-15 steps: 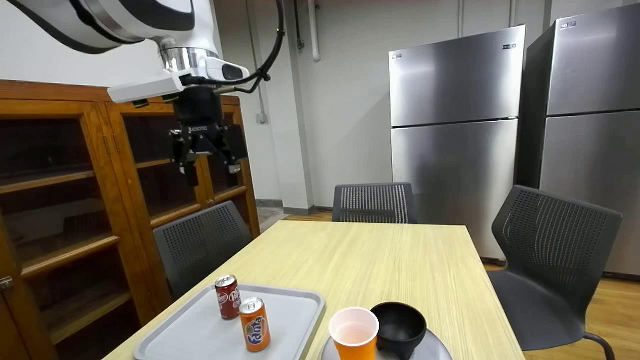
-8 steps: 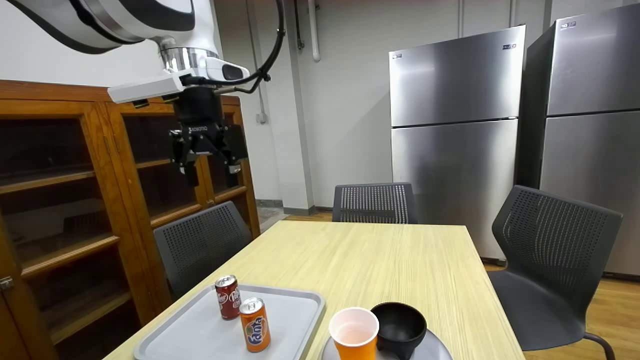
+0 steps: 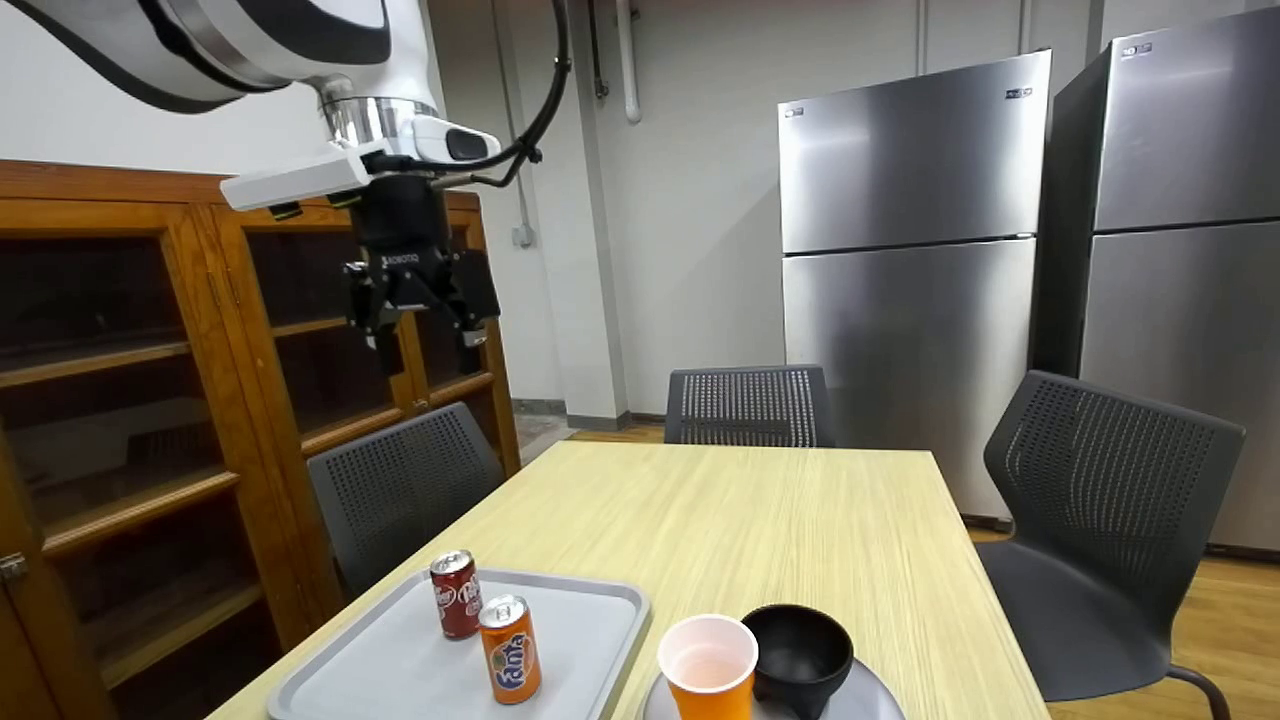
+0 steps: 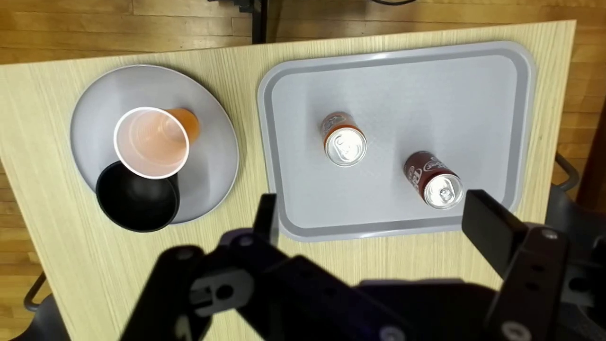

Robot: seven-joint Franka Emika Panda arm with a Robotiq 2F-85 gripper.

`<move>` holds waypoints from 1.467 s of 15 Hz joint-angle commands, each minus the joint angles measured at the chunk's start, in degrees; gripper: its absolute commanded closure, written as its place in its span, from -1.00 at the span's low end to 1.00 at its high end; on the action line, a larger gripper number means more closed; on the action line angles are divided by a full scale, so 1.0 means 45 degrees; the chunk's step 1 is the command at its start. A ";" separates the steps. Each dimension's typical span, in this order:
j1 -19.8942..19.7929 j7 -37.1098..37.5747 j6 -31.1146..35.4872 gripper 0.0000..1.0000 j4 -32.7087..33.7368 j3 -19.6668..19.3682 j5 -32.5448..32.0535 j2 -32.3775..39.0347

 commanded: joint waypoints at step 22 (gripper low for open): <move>-0.2305 0.2047 0.6043 -1.00 0.1028 -0.0694 -0.1887 0.5157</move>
